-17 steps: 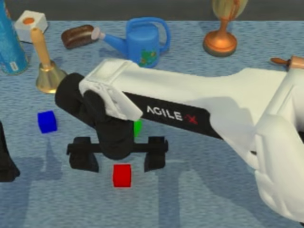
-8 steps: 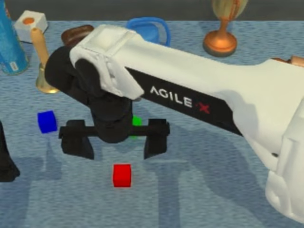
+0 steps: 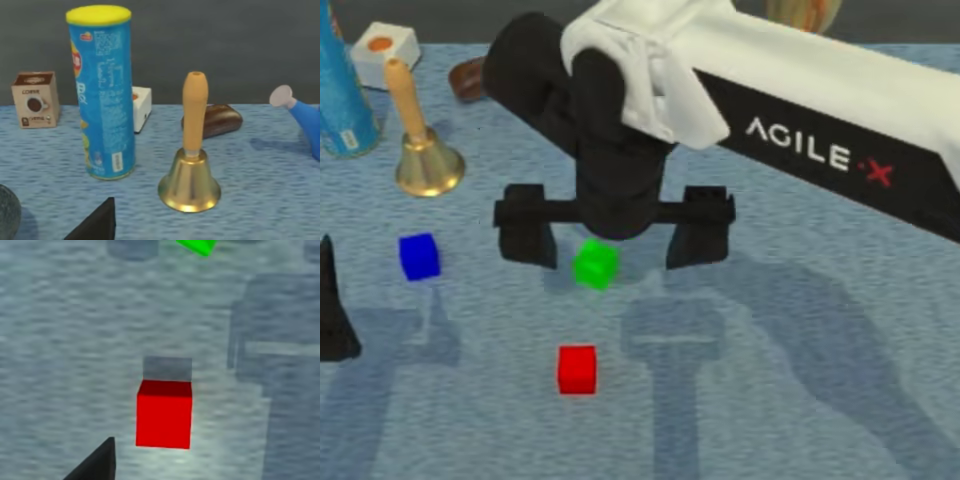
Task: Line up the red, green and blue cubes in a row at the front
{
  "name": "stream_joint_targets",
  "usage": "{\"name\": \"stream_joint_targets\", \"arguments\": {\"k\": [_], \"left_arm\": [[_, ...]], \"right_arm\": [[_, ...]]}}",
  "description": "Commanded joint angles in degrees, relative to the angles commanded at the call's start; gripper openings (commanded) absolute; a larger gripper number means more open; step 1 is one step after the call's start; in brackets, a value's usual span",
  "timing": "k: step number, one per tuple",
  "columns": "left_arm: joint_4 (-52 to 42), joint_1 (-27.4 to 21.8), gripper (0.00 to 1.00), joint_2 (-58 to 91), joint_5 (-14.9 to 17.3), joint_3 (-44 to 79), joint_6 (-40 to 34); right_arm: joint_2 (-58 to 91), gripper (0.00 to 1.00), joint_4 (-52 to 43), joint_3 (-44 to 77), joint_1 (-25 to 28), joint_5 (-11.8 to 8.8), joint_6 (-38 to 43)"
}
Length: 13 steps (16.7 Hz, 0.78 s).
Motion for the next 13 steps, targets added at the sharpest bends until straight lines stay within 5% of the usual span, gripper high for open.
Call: {"name": "stream_joint_targets", "arguments": {"k": [7,13], "left_arm": [[-19.1,-8.4,1.00,35.7,0.3,30.6,-0.9],[-38.8,-16.5,1.00,74.5,0.4,59.5,-1.8]], "right_arm": [[-38.9,1.00,18.3,-32.5,-14.8,4.5,-15.7],[-78.9,1.00,38.3,-69.8,-30.2,4.3,-31.4]]}}
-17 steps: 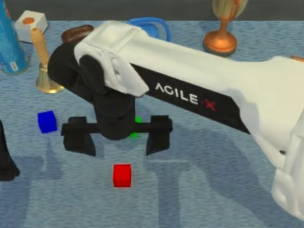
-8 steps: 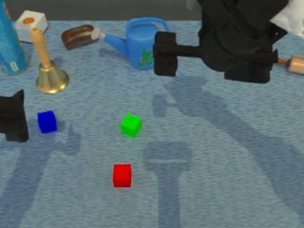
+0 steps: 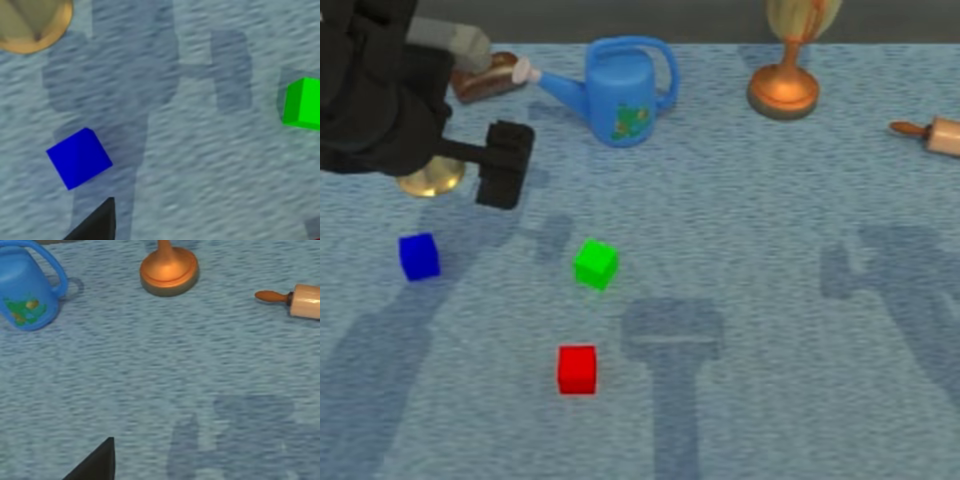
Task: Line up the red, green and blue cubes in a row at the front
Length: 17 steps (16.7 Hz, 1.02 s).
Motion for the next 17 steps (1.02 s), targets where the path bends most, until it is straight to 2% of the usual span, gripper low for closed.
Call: {"name": "stream_joint_targets", "arguments": {"k": [5,9,13,17], "left_arm": [[-13.5,-5.7,1.00,24.6,0.1,20.5,-0.7],[-20.8,-9.0,1.00,38.6,0.1,33.5,-1.1],[-24.0,-10.6,1.00,45.1,0.0,40.0,-1.3],[-24.3,-10.7,1.00,45.5,0.0,40.5,-1.3]], "right_arm": [[-25.9,1.00,16.2,-26.4,-10.5,-3.5,-10.4],[-39.3,1.00,27.1,-40.6,-16.2,-7.1,-15.6],[-46.7,1.00,33.1,-47.2,-19.0,-9.6,-17.7],[-47.2,1.00,33.6,-47.7,-19.2,-9.8,-17.9]]}}
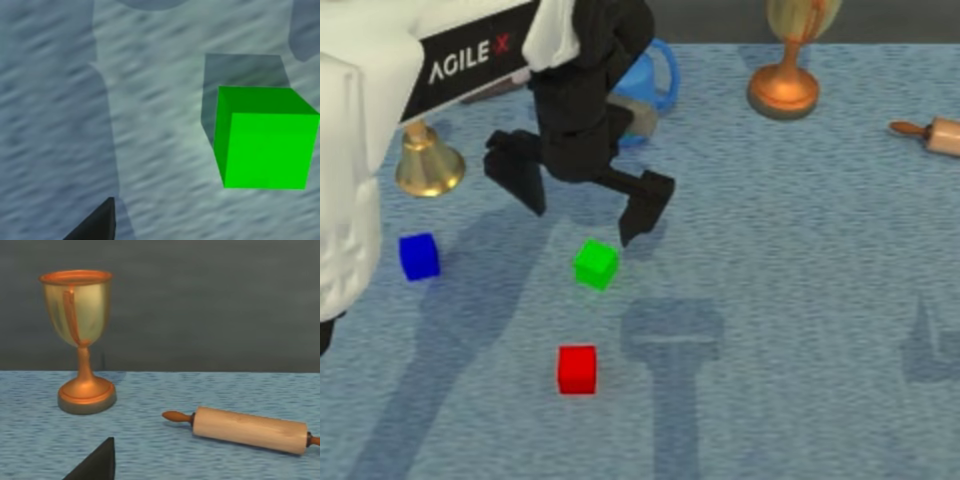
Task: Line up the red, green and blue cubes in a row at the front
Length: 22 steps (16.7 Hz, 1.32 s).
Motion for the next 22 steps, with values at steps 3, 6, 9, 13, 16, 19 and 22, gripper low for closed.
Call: {"name": "stream_joint_targets", "arguments": {"k": [3,6,9,13,16,19,22], "left_arm": [[0.2,0.2,1.00,0.2,0.0,-0.1,0.0],[4.3,0.1,1.00,1.3,0.0,-3.1,0.1],[11.4,0.1,1.00,3.4,0.0,-7.6,0.1],[15.2,0.1,1.00,4.8,0.1,-10.4,0.1],[15.2,0.1,1.00,4.8,0.1,-10.4,0.1],[15.2,0.1,0.77,4.8,0.1,-10.4,0.1],[15.2,0.1,0.55,4.8,0.1,-10.4,0.1]], "right_arm": [[0.0,1.00,0.0,0.0,0.0,0.0,0.0],[0.0,1.00,0.0,0.0,0.0,0.0,0.0],[0.0,1.00,0.0,0.0,0.0,0.0,0.0],[0.0,1.00,0.0,0.0,0.0,0.0,0.0],[0.0,1.00,0.0,0.0,0.0,0.0,0.0],[0.0,1.00,0.0,0.0,0.0,0.0,0.0],[0.0,1.00,0.0,0.0,0.0,0.0,0.0]]}}
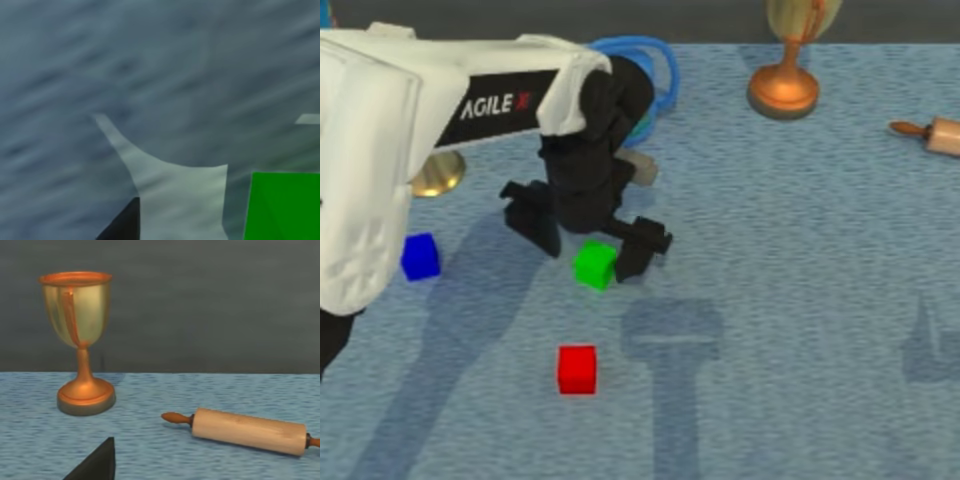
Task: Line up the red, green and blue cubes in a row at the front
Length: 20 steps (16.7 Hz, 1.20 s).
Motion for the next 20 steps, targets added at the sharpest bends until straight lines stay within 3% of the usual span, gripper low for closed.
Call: {"name": "stream_joint_targets", "arguments": {"k": [7,17,20], "left_arm": [[0.0,0.0,0.02,0.0,0.0,0.0,0.0],[-0.5,0.1,0.00,-1.1,-0.1,0.5,0.1],[-4.6,0.3,0.00,-2.2,-0.1,3.6,0.1]], "right_arm": [[0.0,1.00,0.0,0.0,0.0,0.0,0.0],[0.0,1.00,0.0,0.0,0.0,0.0,0.0],[0.0,1.00,0.0,0.0,0.0,0.0,0.0]]}}
